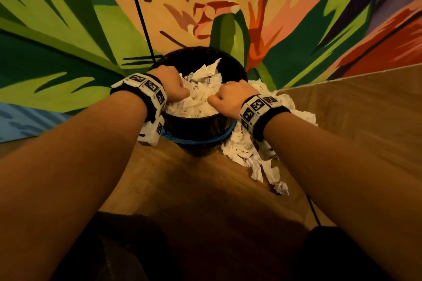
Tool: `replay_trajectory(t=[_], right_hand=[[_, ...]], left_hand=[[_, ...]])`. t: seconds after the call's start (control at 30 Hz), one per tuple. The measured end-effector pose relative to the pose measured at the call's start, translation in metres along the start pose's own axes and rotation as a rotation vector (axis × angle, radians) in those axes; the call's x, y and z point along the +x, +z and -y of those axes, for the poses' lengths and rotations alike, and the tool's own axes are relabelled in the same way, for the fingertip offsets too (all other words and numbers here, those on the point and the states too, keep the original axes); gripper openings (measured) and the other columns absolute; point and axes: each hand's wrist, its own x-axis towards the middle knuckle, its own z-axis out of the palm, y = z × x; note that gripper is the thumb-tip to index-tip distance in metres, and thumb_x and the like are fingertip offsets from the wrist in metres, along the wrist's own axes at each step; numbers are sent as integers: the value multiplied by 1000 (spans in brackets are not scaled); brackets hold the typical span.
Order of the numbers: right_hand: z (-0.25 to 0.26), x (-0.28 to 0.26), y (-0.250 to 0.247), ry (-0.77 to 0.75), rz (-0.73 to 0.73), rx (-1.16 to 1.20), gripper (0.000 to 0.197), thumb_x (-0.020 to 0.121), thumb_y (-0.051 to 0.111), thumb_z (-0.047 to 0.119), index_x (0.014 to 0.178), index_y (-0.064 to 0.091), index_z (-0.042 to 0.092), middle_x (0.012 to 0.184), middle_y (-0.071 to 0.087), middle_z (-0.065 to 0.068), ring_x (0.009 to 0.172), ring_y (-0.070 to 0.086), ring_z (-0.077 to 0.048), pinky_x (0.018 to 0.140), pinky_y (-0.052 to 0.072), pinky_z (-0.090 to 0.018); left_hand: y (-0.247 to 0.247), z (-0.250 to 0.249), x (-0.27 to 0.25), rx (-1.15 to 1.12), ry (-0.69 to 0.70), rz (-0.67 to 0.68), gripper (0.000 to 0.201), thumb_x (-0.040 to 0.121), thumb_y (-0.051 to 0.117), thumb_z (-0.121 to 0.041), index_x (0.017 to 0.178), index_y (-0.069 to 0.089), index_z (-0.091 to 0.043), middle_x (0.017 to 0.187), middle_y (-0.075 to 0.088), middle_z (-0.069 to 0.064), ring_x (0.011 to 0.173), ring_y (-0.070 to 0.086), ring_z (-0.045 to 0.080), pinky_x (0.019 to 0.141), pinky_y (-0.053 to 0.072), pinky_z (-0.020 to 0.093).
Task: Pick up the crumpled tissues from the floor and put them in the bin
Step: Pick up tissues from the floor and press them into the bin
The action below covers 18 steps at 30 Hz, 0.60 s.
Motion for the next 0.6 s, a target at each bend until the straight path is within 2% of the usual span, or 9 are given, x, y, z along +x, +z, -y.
replay_trajectory(t=[0.07,0.17,0.2,0.23,0.37,0.43,0.5,0.57,0.6], right_hand=[[0,0,0,-8,10,-1,53,98,24,46,62,47,15,61,49,-3,61,41,-20,74,24,-35],[2,-1,2,-23,-11,30,44,97,23,43,87,59,21,75,58,0,72,50,-21,79,28,-36],[2,-1,3,-20,-20,37,42,96,23,42,95,60,22,80,59,0,75,51,-21,80,28,-36],[3,-1,3,-15,-21,33,41,96,24,41,96,60,22,82,60,-1,75,52,-20,81,29,-36],[2,-2,5,29,-24,5,44,94,31,37,64,54,15,64,55,-2,62,45,-17,79,30,-37],[2,-4,5,39,-60,41,42,92,35,34,58,48,15,57,51,-1,58,43,-18,75,27,-35],[2,-5,5,32,-103,87,38,90,39,30,55,45,15,55,49,-2,57,44,-20,74,29,-33],[0,-6,4,11,-161,131,32,88,43,26,62,58,15,65,60,-2,65,53,-22,81,38,-34],[-2,-7,4,-4,-197,153,29,88,44,25,71,67,17,75,66,0,74,58,-22,88,40,-34]], left_hand=[[3,-4,-1,-13,-28,13,45,86,57,-40,53,40,-16,52,36,4,48,33,23,47,27,29],[10,-10,-4,23,-44,78,38,87,52,-43,61,55,-16,63,54,5,60,51,25,57,42,34],[13,-12,-4,31,-43,99,37,88,50,-42,64,57,-15,68,58,6,64,54,25,60,43,33],[15,-12,-5,39,-38,112,36,89,49,-40,64,56,-14,70,58,7,64,53,24,59,42,31],[19,-12,-4,78,-16,124,35,93,46,-26,60,42,-15,62,43,6,56,40,20,51,28,26],[17,-11,-5,82,-14,130,32,92,48,-22,62,46,-14,63,45,6,58,41,21,53,32,28],[13,-11,-8,98,9,133,26,93,49,-21,74,63,-11,78,60,7,72,55,24,64,46,31],[8,-10,-11,75,30,86,23,91,51,-18,89,74,-13,95,70,5,87,63,26,76,55,33],[4,-11,-13,56,36,46,23,89,51,-16,90,74,-17,98,69,4,87,62,25,76,56,34]])
